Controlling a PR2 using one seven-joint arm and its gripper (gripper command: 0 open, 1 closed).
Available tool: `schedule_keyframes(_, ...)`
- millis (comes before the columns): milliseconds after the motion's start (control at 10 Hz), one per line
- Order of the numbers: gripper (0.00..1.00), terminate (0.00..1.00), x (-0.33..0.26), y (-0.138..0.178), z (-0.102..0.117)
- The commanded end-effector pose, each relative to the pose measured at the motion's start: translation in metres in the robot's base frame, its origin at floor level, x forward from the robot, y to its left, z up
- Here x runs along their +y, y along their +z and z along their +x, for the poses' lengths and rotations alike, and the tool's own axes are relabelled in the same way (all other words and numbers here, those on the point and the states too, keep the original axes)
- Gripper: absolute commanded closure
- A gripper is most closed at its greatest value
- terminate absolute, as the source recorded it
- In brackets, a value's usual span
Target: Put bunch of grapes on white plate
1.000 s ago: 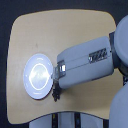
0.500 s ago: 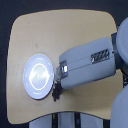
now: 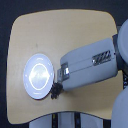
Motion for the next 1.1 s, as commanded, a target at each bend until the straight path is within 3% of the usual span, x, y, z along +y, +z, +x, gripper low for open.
schedule_keyframes(0, 1.0, 0.0, 0.002, -0.001, -0.001)
schedule_keyframes(300, 1.0, 0.0, 0.007, 0.006, 0.003)
schedule_keyframes(1000, 1.0, 0.0, 0.036, 0.116, 0.058)
